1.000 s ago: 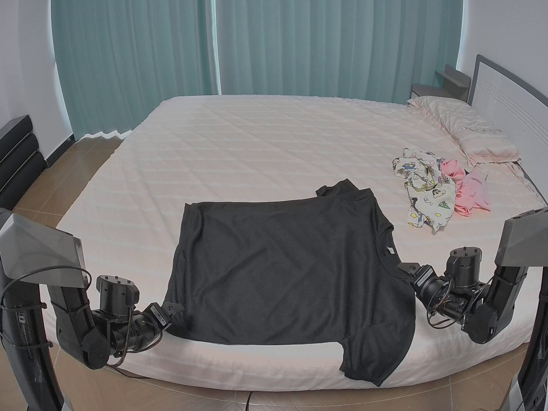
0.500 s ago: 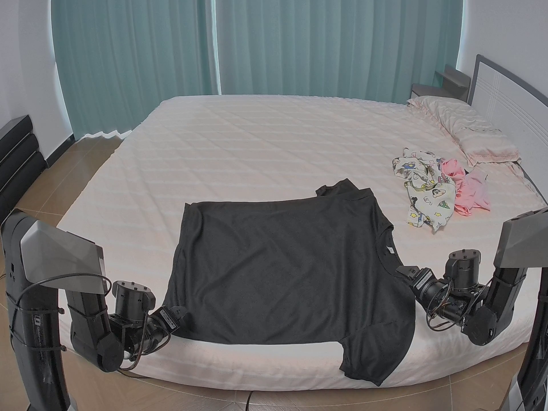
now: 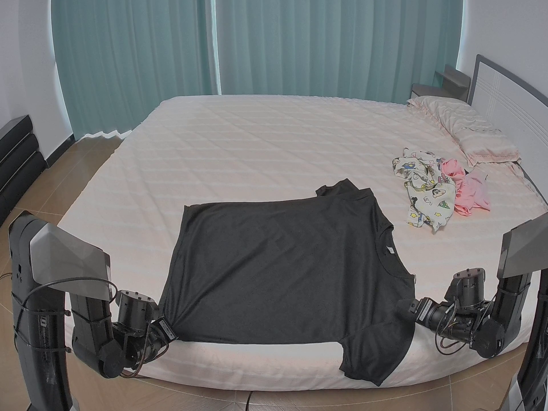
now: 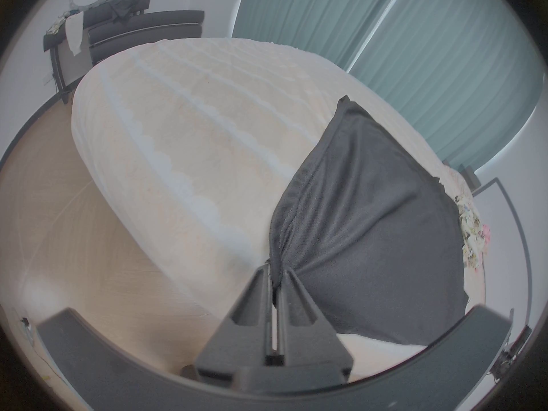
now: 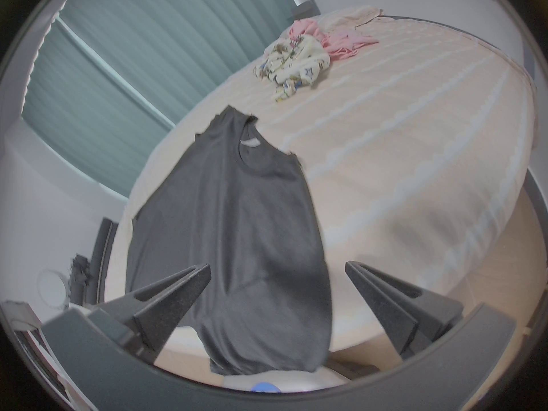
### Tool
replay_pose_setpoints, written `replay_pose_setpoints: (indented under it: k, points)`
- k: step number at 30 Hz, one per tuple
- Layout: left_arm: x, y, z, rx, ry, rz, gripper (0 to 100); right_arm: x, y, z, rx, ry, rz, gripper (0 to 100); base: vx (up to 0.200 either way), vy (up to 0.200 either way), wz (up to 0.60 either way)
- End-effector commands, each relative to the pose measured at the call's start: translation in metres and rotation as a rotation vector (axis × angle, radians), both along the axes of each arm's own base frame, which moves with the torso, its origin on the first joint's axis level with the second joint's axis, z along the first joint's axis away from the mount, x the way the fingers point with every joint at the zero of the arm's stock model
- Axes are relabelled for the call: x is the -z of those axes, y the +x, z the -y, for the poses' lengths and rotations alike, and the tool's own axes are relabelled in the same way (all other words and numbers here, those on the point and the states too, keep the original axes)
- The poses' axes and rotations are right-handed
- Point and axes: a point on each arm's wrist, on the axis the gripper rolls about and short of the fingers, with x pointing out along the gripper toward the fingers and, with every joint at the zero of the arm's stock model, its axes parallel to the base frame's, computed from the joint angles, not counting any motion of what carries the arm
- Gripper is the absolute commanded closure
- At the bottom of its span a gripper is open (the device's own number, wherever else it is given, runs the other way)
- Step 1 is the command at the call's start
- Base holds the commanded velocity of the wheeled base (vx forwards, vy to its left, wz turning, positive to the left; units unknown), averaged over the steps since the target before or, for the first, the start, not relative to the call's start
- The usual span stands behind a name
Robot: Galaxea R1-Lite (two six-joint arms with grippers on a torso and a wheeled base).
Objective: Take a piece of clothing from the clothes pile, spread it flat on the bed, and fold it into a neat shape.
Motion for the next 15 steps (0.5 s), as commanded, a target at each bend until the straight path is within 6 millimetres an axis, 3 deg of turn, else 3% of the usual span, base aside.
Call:
replay_pose_setpoints:
  k: [1,6,15]
  points:
    - [0.001,-0.014,-0.005,0.018,0.037,-0.054,100,0.017,-0.016,0.01,-0.033,-0.041,-0.109,0,0.0,0.0,0.0]
    - [0.002,-0.014,-0.007,0.016,0.035,-0.059,100,0.025,-0.015,0.017,-0.059,-0.047,-0.083,0,0.0,0.0,0.0]
    - [-0.001,-0.012,-0.008,0.055,-0.043,-0.048,100,0.039,0.003,0.017,-0.143,0.053,-0.012,0,0.0,0.0,0.0]
